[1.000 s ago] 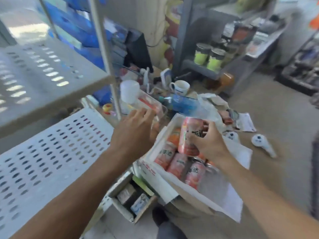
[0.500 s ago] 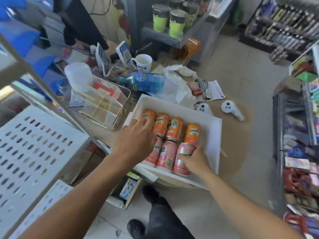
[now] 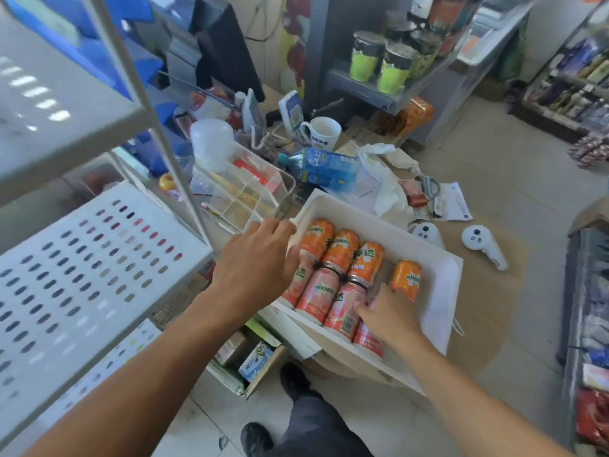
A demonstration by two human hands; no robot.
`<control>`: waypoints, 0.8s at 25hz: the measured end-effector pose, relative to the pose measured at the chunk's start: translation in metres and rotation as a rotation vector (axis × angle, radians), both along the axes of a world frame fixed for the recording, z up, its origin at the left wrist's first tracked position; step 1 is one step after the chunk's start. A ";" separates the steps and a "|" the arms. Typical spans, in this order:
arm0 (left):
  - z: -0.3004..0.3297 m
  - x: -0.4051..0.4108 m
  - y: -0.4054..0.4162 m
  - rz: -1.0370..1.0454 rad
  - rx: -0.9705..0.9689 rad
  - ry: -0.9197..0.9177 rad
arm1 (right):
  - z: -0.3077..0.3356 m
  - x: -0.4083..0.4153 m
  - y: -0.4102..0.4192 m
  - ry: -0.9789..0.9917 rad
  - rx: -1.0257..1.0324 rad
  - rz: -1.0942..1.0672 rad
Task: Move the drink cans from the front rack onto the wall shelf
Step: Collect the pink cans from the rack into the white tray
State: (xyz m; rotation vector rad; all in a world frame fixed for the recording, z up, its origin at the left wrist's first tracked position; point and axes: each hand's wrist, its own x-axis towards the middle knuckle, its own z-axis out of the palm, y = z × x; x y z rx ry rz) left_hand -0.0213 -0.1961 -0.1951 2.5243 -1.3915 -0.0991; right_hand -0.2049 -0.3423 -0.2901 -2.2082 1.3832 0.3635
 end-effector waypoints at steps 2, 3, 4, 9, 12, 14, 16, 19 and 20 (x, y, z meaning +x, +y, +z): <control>0.015 0.008 0.021 0.084 -0.044 -0.022 | 0.034 0.034 0.011 -0.073 -0.102 0.138; 0.024 0.013 0.034 0.142 -0.070 -0.044 | 0.051 0.055 0.020 -0.128 -0.152 0.240; 0.033 0.018 0.047 0.197 -0.094 -0.067 | 0.069 0.074 0.031 -0.175 -0.197 0.342; 0.081 0.041 0.127 0.460 -0.160 -0.215 | 0.155 0.159 0.100 -0.490 -0.384 0.823; 0.106 0.048 0.178 0.629 -0.163 -0.264 | 0.196 0.197 0.147 -0.705 -0.388 1.008; 0.121 0.047 0.213 0.734 -0.185 -0.309 | 0.216 0.222 0.182 -0.823 -0.354 1.123; 0.130 0.044 0.242 0.835 -0.203 -0.351 | 0.230 0.245 0.214 -0.927 -0.325 1.219; 0.138 0.040 0.281 0.941 -0.225 -0.388 | 0.246 0.277 0.261 -1.040 -0.285 1.333; 0.140 0.039 0.290 0.961 -0.228 -0.396 | 0.251 0.289 0.274 -1.080 -0.283 1.352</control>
